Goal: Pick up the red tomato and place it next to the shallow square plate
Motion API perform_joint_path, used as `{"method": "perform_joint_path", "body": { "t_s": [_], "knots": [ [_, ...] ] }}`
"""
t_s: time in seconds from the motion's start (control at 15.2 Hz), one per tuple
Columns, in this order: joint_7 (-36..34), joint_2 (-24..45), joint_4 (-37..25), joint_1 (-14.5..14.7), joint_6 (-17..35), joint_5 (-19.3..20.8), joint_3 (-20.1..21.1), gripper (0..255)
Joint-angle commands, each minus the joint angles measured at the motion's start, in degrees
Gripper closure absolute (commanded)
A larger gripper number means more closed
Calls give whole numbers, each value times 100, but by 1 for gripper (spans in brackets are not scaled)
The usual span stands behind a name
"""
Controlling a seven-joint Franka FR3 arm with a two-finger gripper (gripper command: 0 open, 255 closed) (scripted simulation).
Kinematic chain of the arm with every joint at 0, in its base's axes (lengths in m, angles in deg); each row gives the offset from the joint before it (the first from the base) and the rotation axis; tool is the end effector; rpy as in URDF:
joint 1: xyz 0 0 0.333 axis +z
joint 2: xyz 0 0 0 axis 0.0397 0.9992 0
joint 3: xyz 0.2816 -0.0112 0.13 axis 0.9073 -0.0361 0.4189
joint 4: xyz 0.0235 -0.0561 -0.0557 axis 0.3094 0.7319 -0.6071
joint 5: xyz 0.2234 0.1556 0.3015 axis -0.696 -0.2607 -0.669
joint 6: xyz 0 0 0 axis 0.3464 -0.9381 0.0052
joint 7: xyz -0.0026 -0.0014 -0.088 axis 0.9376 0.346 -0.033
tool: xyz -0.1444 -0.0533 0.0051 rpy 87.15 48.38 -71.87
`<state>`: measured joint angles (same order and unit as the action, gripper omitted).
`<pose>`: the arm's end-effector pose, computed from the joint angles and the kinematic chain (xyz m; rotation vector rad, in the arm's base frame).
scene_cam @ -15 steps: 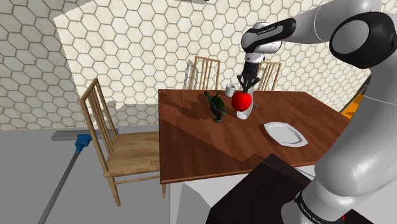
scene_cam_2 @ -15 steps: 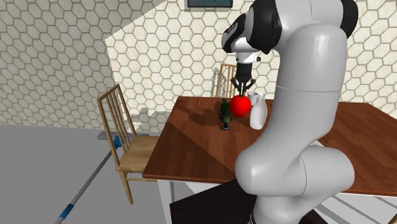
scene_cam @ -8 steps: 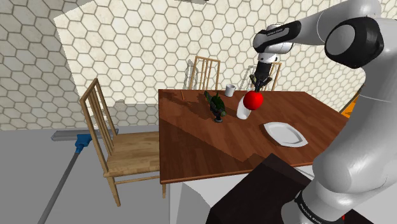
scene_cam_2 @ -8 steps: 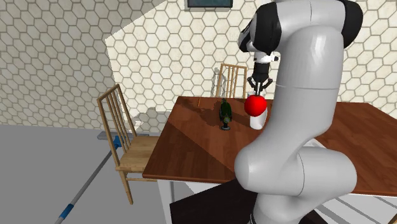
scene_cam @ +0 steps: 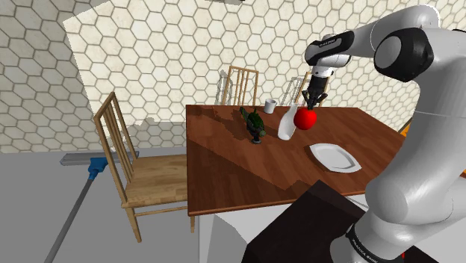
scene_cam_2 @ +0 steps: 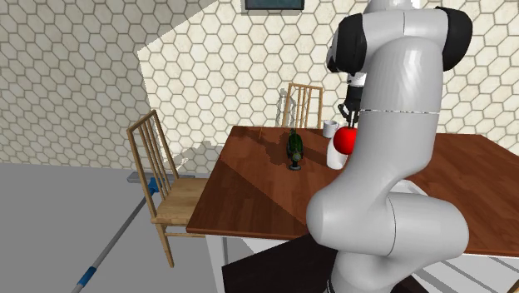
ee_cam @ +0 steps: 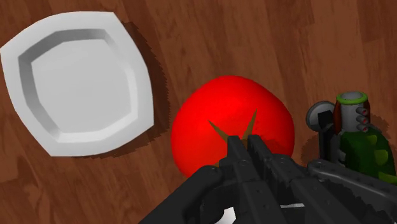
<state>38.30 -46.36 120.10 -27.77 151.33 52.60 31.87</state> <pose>0.5022 -0.4088 0.3579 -2.9108 1.1574 0.1618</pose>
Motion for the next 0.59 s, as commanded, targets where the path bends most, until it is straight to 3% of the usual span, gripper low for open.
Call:
{"method": "perform_joint_path", "body": {
  "t_s": [0.0, 0.53],
  "knots": [
    [11, 48, 67, -6, 120, -9, 1, 255],
    [26, 255, 400, -14, 656, -49, 18, 255]
  ]
}}
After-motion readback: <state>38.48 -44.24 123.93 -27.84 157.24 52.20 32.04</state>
